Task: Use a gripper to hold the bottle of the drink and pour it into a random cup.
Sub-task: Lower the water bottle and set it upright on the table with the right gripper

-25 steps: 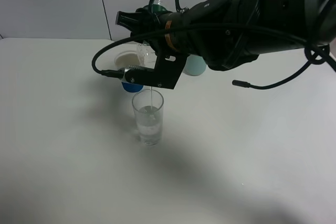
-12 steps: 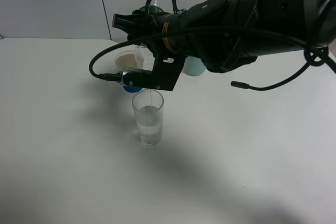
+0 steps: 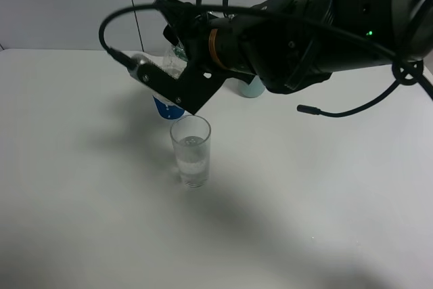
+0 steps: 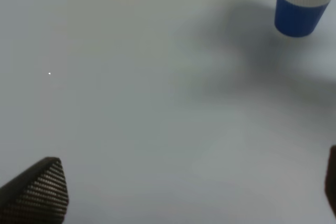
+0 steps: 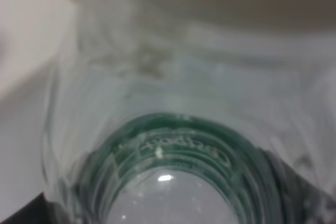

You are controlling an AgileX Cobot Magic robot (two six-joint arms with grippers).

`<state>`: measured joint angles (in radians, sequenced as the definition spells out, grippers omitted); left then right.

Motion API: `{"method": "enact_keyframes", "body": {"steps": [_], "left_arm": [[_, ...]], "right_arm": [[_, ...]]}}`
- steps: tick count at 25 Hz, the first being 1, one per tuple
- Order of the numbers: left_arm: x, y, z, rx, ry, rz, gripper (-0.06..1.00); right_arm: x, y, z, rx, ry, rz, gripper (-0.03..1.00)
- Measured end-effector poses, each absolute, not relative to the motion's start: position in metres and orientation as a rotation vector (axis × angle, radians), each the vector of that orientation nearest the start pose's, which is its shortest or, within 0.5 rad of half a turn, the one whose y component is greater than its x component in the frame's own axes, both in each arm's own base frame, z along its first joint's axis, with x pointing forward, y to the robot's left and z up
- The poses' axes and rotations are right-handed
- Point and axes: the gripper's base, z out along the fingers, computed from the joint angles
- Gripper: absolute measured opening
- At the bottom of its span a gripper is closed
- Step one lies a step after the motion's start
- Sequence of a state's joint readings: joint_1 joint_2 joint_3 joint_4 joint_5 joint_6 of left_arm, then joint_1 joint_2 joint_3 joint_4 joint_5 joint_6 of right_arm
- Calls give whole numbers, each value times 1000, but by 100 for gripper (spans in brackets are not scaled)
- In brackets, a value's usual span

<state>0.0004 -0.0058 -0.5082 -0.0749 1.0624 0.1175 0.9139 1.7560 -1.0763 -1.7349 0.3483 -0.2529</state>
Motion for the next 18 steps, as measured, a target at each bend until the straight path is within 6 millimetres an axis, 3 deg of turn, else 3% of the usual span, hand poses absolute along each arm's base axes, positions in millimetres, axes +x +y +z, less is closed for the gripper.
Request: {"method": "enact_keyframes", "body": {"steps": [5, 10, 14, 18], "left_arm": [[-7, -6, 280, 123, 2026, -15, 99], [-7, -6, 280, 123, 2026, -15, 99], [-7, -6, 280, 123, 2026, -15, 99], [-7, -6, 280, 123, 2026, -15, 99]], "right_arm": [[257, 287, 227, -1916, 975, -655, 57], [260, 283, 232, -1602, 1354, -379, 57], [266, 269, 249, -1304, 1573, -206, 57], [267, 258, 267, -1114, 1665, -88, 57]]}}
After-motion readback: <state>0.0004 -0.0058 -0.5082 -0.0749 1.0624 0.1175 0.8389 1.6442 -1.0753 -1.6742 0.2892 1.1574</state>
